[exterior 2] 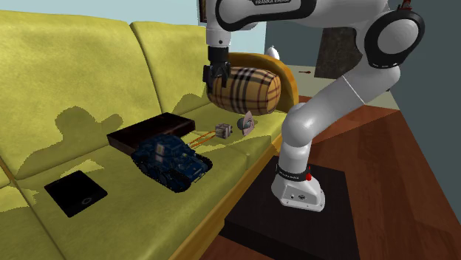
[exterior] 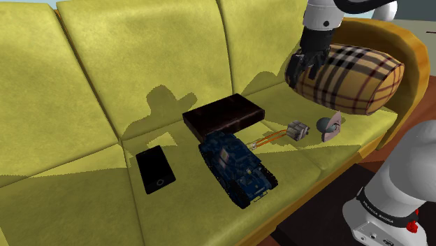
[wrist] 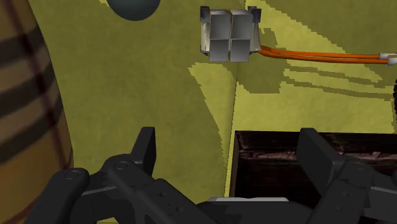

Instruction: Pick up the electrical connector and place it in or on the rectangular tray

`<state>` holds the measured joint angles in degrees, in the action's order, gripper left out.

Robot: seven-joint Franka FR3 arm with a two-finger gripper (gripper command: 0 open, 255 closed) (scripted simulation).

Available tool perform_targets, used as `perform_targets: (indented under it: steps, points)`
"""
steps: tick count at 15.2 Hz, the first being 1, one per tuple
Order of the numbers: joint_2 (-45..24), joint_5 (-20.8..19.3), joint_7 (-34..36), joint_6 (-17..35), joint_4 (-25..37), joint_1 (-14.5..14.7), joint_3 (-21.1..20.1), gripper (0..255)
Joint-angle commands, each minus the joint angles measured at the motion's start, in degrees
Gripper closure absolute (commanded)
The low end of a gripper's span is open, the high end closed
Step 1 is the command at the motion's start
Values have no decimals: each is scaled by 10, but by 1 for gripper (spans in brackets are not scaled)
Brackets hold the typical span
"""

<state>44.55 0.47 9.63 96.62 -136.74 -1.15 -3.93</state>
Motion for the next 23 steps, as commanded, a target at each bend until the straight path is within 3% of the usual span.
perform_targets:
  steps: [1,11,18,23]
  points:
    - [0,0,0,0,0,0,0,0]
    - [101,43,16,86,-213,24,-10,0]
    - [91,48,16,145,-262,27,-15,0]
    - [90,49,16,150,-266,27,-15,0]
